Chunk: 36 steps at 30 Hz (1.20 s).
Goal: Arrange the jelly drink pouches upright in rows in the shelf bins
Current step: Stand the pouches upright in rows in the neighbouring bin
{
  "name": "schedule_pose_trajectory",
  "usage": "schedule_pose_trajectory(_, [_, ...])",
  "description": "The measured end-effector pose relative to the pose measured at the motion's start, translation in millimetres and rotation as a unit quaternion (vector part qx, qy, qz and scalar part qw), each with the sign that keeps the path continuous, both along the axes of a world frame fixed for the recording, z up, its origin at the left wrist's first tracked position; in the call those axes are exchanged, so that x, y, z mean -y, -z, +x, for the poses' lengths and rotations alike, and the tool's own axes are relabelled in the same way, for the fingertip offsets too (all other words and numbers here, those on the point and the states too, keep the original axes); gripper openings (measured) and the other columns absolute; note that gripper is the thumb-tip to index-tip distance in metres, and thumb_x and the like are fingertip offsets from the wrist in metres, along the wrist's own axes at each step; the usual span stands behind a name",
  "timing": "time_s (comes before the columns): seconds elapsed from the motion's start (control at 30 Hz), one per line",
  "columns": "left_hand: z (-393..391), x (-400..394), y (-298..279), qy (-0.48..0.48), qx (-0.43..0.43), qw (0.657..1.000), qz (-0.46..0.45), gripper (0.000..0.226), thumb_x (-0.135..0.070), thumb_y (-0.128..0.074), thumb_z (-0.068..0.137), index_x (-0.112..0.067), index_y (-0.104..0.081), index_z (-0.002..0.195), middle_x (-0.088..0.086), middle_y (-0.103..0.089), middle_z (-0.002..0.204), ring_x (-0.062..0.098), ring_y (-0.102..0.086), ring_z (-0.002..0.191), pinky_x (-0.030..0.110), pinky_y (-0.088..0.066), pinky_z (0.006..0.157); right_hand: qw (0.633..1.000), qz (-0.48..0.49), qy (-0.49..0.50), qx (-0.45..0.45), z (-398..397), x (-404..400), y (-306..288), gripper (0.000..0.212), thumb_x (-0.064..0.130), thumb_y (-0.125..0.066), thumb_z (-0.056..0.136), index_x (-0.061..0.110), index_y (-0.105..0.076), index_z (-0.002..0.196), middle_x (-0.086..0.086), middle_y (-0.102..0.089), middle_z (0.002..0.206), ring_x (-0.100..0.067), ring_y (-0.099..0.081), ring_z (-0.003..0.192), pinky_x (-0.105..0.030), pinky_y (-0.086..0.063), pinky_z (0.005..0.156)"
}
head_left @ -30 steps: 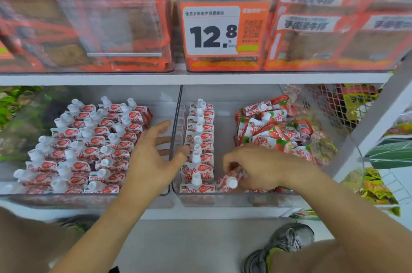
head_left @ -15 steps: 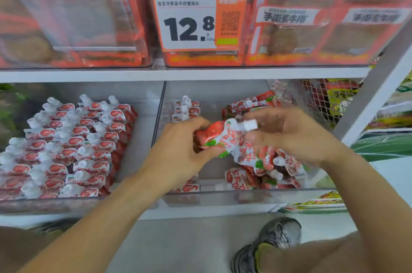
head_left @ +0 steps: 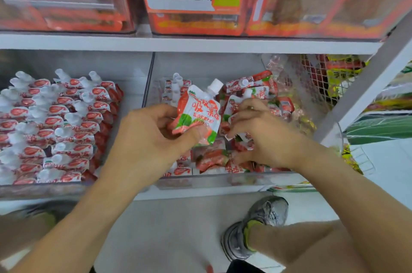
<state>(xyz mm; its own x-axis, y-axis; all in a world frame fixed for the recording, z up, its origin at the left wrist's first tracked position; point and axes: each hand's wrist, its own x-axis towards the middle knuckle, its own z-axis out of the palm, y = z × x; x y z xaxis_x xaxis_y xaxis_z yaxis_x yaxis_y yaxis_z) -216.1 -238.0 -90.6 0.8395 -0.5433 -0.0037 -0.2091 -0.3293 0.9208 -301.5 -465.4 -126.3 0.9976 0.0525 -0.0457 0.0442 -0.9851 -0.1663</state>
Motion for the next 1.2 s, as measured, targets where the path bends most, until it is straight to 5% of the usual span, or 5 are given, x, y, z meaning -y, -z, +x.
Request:
schedule_pose_trajectory(0.13, [-1, -5, 1, 0.000, -0.004, 1.000, -0.012, 0.024, -0.033, -0.082, 0.067, -0.024, -0.071, 0.087, -0.014, -0.075, 0.075, 0.004, -0.071, 0.064, 0.014, -0.051, 0.055, 0.997, 0.035, -0.022, 0.068, 11, 0, -1, 0.011, 0.032, -0.072, 0.084, 0.022, -0.073, 0.088, 0.006, -0.068, 0.088, -0.017, -0.050, 0.107, -0.044, -0.051, 0.081])
schedule_pose_trajectory(0.37, [3, -12, -2, -0.033, 0.010, 0.999, -0.014, 0.025, -0.039, -0.081, 0.065, -0.028, -0.071, 0.086, -0.016, -0.074, 0.073, 0.004, -0.070, 0.062, 0.015, -0.053, 0.056, 0.994, 0.021, -0.070, -0.086, 27, -26, 31, 0.078, 0.049, -0.077, 0.073, 0.025, -0.047, 0.141, -0.001, -0.054, 0.139, -0.023, -0.053, 0.122, -0.038, -0.046, 0.099])
schedule_pose_trajectory(0.57, [-1, -16, -3, -0.030, -0.019, 0.998, -0.053, 0.027, -0.033, -0.081, 0.064, -0.023, -0.070, 0.086, -0.012, -0.074, 0.073, 0.010, -0.071, 0.059, 0.016, -0.053, 0.053, 0.986, 0.139, -0.022, -0.086, 15, -22, -6, 0.031, 0.025, -0.070, 0.086, 0.031, -0.067, 0.117, 0.013, -0.072, 0.105, 0.000, -0.065, 0.090, -0.025, -0.053, 0.079])
schedule_pose_trajectory(0.87, [-5, 0, 6, -0.029, -0.029, 0.997, -0.070, 0.027, -0.026, -0.077, 0.072, -0.023, -0.063, 0.095, -0.019, -0.074, 0.084, 0.003, -0.071, 0.075, 0.025, -0.056, 0.065, 0.966, 0.083, 0.094, 0.227, -18, 18, -45, 0.050, 0.043, -0.083, 0.073, 0.016, -0.069, 0.112, -0.002, -0.062, 0.108, -0.018, -0.059, 0.099, -0.031, -0.049, 0.089])
schedule_pose_trajectory(1.2, [-4, 7, 6, -0.029, -0.027, 0.999, -0.031, 0.027, -0.023, -0.079, 0.073, -0.021, -0.065, 0.096, -0.015, -0.075, 0.085, 0.009, -0.072, 0.074, 0.029, -0.056, 0.064, 0.968, -0.014, -0.079, -0.239, 44, -27, 20, 0.074, 0.034, -0.081, 0.076, 0.020, -0.048, 0.141, -0.003, -0.055, 0.137, -0.024, -0.050, 0.124, -0.028, -0.042, 0.096])
